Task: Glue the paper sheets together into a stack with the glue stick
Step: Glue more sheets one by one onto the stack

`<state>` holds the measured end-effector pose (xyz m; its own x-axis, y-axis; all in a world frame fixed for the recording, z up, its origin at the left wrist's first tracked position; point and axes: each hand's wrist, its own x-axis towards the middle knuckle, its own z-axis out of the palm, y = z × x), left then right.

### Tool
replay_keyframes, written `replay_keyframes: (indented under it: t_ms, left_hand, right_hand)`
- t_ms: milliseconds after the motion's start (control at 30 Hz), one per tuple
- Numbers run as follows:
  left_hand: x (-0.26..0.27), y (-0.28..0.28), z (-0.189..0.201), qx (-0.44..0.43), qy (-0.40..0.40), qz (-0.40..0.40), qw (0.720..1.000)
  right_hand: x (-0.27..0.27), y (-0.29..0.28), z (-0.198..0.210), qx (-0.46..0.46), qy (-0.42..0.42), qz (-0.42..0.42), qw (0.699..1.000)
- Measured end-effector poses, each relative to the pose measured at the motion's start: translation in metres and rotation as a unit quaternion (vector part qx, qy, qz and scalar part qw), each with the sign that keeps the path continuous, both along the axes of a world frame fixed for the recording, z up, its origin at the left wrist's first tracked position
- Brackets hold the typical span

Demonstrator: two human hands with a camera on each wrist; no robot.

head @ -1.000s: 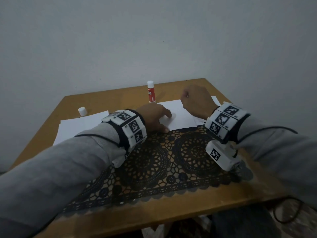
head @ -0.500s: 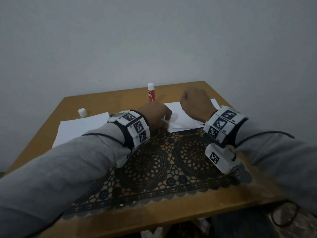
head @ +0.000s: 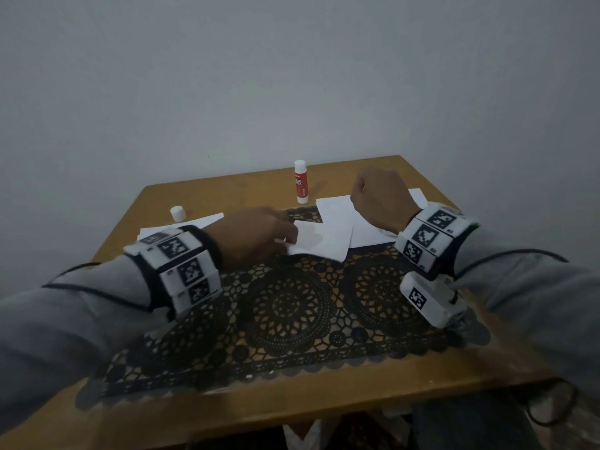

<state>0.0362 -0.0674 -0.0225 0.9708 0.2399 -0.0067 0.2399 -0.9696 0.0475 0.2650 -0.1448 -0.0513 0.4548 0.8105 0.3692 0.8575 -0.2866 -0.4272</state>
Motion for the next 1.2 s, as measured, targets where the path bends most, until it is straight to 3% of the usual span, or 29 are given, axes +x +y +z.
replay_keyframes:
  t_ms: [133, 333, 467, 667, 933, 1200]
  left_hand:
    - [-0.036, -0.003, -0.001, -0.005, 0.024, -0.008, 1.000]
    - [-0.063, 0.011, -0.009, 0.032, 0.024, 0.075, 0.996]
    - [-0.060, 0.007, -0.006, -0.034, 0.017, 0.138, 0.990]
    - [-0.039, -0.005, -0.018, -0.064, 0.106, 0.201, 0.972]
    - [-0.042, 0.000, -0.015, -0.092, 0.015, 0.221, 0.971]
    - [-0.054, 0.004, -0.018, -0.091, 0.022, 0.226, 0.970]
  right_hand:
    - [0.001, -0.001, 0.000, -0.006, -0.004, 0.000, 1.000]
    - [-0.004, -0.002, 0.001, -0.021, -0.016, 0.006, 1.000]
    - [-0.009, -0.002, 0.000, -0.017, -0.015, 0.007, 1.000]
    - [-0.010, -0.003, 0.000, -0.030, 0.001, 0.010, 1.000]
    - [-0.018, -0.003, 0.001, -0.039, -0.009, 0.014, 0.999]
    - [-0.020, -0.002, 0.001, -0.075, -0.008, 0.042, 0.996]
